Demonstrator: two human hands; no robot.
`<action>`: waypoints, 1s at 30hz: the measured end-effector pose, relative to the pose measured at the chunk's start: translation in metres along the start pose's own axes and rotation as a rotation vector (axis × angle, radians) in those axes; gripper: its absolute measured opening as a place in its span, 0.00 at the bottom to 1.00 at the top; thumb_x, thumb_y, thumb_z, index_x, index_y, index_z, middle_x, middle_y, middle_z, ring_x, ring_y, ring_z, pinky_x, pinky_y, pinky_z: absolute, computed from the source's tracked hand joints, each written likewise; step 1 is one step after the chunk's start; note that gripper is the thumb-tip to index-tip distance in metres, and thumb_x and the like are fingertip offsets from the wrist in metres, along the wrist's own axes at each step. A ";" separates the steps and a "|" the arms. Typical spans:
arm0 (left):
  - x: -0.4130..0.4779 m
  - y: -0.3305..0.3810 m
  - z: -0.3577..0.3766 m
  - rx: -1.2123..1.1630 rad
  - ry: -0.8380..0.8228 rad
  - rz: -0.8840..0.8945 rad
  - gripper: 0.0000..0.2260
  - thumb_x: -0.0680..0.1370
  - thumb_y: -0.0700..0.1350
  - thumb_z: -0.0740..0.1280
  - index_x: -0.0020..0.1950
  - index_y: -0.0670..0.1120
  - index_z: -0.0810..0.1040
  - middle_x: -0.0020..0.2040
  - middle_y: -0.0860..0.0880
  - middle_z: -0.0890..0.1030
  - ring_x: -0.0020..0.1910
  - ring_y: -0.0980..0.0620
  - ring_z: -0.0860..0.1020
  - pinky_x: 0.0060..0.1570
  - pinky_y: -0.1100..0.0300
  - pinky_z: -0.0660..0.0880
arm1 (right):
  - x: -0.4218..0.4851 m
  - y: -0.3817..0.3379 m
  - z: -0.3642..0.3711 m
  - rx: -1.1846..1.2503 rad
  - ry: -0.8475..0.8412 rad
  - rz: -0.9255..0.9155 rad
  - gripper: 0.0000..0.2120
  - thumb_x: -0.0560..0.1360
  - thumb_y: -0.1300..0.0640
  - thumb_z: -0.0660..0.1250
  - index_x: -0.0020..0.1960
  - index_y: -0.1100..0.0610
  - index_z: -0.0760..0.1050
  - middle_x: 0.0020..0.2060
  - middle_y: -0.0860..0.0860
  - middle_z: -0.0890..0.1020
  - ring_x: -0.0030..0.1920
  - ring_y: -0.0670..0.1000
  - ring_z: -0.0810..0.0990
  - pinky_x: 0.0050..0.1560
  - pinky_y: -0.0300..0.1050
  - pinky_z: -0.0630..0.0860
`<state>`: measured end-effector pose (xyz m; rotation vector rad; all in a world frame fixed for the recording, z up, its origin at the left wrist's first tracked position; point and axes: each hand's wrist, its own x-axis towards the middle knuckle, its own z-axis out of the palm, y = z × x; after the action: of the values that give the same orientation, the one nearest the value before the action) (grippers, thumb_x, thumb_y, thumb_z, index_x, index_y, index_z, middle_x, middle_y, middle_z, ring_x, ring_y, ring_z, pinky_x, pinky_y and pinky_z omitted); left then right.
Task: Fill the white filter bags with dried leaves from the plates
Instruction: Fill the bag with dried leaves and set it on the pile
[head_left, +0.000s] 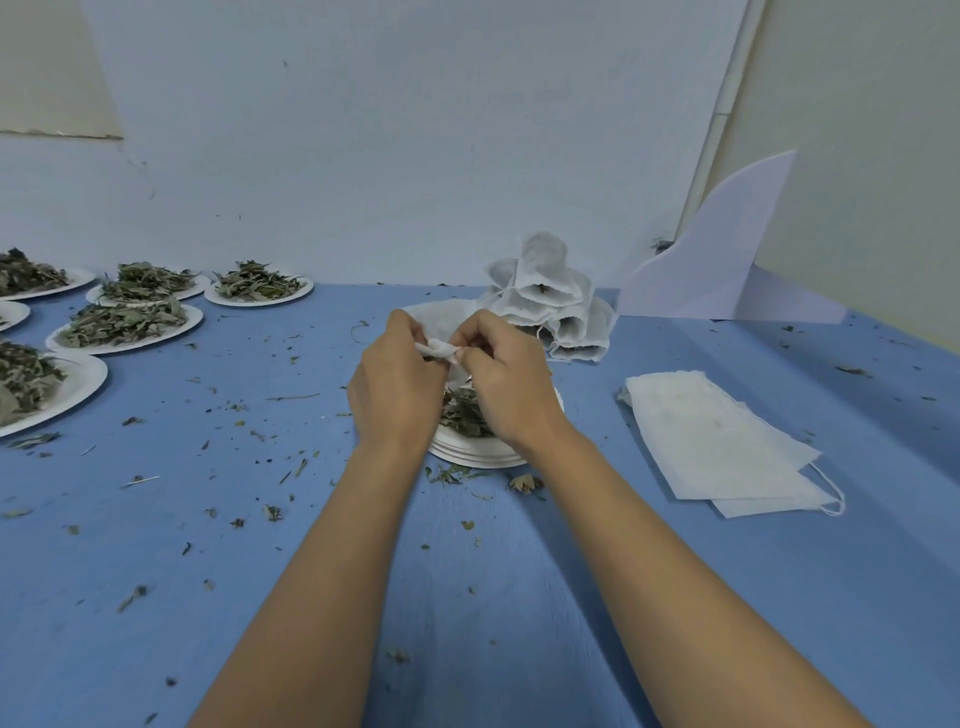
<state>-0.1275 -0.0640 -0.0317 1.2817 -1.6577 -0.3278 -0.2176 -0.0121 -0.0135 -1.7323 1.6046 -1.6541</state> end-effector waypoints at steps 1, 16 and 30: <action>0.000 0.000 0.000 0.025 0.016 -0.015 0.08 0.73 0.41 0.66 0.45 0.48 0.66 0.32 0.54 0.69 0.36 0.46 0.71 0.34 0.56 0.62 | 0.000 -0.001 0.001 -0.005 -0.003 -0.011 0.11 0.71 0.71 0.61 0.37 0.56 0.71 0.27 0.44 0.71 0.28 0.37 0.70 0.32 0.28 0.65; 0.002 0.006 0.002 -0.314 -0.033 -0.029 0.07 0.75 0.43 0.69 0.46 0.47 0.70 0.37 0.57 0.73 0.34 0.61 0.71 0.31 0.75 0.66 | 0.005 0.008 -0.005 -0.154 0.136 0.043 0.04 0.73 0.63 0.64 0.43 0.56 0.76 0.37 0.50 0.78 0.39 0.47 0.73 0.40 0.39 0.69; 0.013 -0.002 -0.002 -0.570 0.148 -0.252 0.09 0.75 0.44 0.70 0.50 0.47 0.71 0.38 0.55 0.75 0.36 0.58 0.75 0.32 0.73 0.69 | 0.009 0.022 -0.022 -0.243 -0.155 0.371 0.30 0.75 0.43 0.64 0.74 0.51 0.62 0.73 0.49 0.64 0.73 0.49 0.61 0.70 0.49 0.60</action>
<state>-0.1245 -0.0751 -0.0255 1.0427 -1.1588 -0.7770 -0.2491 -0.0173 -0.0191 -1.5013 1.9692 -1.1669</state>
